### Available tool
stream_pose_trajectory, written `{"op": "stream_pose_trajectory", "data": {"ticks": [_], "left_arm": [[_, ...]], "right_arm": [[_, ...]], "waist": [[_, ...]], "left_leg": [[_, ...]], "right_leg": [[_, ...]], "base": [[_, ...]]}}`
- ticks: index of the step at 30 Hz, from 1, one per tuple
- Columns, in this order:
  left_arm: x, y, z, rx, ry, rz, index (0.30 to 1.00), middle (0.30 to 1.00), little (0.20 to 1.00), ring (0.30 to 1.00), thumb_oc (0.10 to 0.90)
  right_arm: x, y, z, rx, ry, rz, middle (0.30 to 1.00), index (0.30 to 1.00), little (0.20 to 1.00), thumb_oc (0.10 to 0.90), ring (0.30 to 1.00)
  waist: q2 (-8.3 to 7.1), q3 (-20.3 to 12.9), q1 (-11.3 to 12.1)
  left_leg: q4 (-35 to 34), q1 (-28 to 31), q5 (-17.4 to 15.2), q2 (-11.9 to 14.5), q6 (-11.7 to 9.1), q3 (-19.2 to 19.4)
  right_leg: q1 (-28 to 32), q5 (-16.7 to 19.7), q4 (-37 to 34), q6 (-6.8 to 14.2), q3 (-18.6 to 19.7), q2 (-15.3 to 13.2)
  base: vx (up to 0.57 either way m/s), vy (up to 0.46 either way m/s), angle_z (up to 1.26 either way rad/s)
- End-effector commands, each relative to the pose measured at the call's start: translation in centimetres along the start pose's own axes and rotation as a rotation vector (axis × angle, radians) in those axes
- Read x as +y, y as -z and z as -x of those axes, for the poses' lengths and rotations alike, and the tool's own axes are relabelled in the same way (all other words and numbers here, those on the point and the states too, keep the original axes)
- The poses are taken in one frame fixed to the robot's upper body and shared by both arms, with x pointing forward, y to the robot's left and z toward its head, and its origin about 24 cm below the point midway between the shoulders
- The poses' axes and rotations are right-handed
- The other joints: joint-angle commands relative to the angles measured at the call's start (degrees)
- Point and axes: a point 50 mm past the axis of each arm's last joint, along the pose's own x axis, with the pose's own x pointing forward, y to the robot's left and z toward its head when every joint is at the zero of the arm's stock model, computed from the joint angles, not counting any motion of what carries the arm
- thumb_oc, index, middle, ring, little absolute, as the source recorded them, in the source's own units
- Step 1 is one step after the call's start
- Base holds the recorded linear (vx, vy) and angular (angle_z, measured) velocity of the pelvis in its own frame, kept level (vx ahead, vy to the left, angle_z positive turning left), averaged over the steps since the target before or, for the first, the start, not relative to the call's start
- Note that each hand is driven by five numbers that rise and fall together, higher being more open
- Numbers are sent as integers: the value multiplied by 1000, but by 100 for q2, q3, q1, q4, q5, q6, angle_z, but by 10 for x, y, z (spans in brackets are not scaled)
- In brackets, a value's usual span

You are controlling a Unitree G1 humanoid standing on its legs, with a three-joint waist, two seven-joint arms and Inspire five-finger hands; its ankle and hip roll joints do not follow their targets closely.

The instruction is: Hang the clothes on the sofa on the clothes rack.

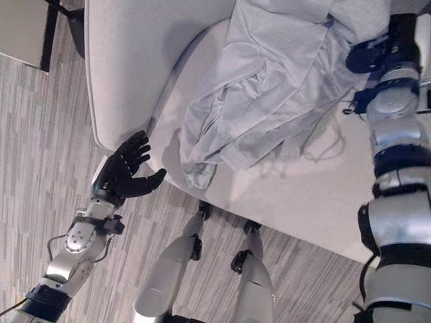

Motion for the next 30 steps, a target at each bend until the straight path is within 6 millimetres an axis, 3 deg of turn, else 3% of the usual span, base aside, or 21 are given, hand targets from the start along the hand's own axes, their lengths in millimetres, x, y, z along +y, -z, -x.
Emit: {"op": "stream_pose_trajectory", "data": {"ticks": [1,4,12,13,14,15,30], "left_arm": [[7,-36,5,-204,-38,-60,900,900,900,900,800],[11,-40,2,-222,-49,-95,900,900,900,900,800],[11,-40,2,-222,-48,-95,900,900,900,900,800],[13,-43,0,-231,-56,-108,900,900,900,900,800],[19,-56,-7,-276,-79,-156,900,900,900,900,800],[21,-59,-10,-289,-82,-171,900,900,900,900,800],[22,-63,-12,-301,-82,-188,900,900,900,900,800]], "right_arm": [[-23,-48,6,-275,118,-23,300,300,300,400,300],[-10,-42,24,-313,94,-111,300,300,300,400,300],[-10,-41,24,-313,94,-111,300,300,300,400,300],[-5,-38,31,-322,81,-135,300,300,300,400,300],[16,-26,54,-322,19,-223,300,300,300,400,300],[25,-22,63,-319,-16,-246,300,300,300,400,300],[29,-17,71,-316,-36,-260,300,300,300,400,300]], "waist": [[-336,-131,-150],[-427,-160,-233],[-428,-160,-230],[-449,-176,-297],[-529,-215,-460],[-547,-236,-549],[-571,-260,-589]], "left_leg": [[-126,583,-515,410,-851,62],[-126,737,-564,431,-837,69],[-126,737,-564,431,-837,70],[-126,797,-580,435,-835,79],[-126,927,-606,467,-836,114],[-126,978,-624,472,-828,137],[-126,1013,-639,476,-824,149]], "right_leg": [[231,92,31,534,36,-392],[376,65,31,520,52,-394],[375,65,31,520,53,-394],[424,58,31,517,52,-394],[535,52,31,511,84,-396],[569,50,31,505,97,-394],[603,47,31,499,107,-398]], "base": [[-38,-26,2],[15,-18,4],[1,-1,-7],[16,-42,-4],[20,-45,4],[16,-35,12],[1,-2,-5]]}}
